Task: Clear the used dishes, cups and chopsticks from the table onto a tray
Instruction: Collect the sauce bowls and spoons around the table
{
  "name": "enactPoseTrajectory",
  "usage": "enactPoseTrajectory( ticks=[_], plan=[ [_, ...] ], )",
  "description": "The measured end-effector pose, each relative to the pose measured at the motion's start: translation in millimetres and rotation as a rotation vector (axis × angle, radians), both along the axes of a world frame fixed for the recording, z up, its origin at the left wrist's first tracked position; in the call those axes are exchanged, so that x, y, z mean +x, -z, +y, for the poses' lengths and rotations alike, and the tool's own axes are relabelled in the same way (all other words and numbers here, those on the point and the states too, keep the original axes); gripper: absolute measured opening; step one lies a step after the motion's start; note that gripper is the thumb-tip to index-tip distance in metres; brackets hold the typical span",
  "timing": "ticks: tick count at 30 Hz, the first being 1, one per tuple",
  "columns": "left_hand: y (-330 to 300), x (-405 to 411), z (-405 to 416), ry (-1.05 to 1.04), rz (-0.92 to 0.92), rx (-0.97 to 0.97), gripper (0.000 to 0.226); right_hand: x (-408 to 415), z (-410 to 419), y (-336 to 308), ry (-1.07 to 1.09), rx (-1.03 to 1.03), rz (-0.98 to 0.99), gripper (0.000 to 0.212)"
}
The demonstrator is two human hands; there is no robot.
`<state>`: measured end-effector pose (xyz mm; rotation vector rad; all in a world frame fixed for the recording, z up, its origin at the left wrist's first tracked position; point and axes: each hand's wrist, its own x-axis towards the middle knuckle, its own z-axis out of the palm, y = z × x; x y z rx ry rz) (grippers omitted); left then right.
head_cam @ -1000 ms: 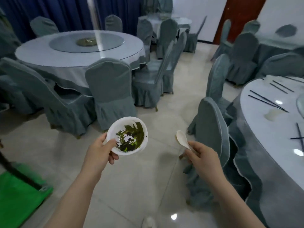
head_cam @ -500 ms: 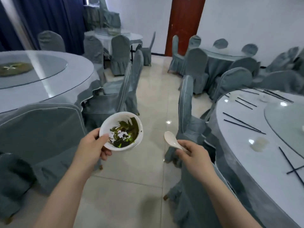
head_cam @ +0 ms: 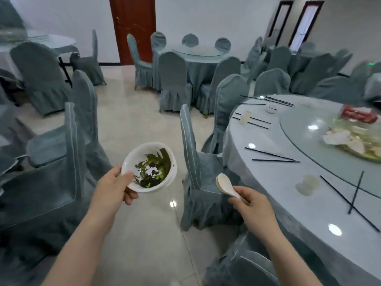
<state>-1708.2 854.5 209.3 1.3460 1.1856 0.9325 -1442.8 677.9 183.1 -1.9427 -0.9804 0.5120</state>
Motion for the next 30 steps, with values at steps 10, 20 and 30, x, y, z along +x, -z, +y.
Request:
enactPoseTrajectory(
  ticks=[10,20,30],
  plan=[
    [3.0,115.3,244.5,0.147,-0.008,0.003,0.019,95.2,223.5,13.5,0.183,0.053,0.091,0.028],
    [7.6,181.5,509.6,0.197,-0.060,0.022,0.023,142.2,477.8,4.0,0.200,0.089,0.075,0.037],
    [1.9,276.7,743.5,0.331,-0.068,-0.018,0.022,217.0,657.1,3.7,0.449,0.014,0.125,0.036]
  ],
)
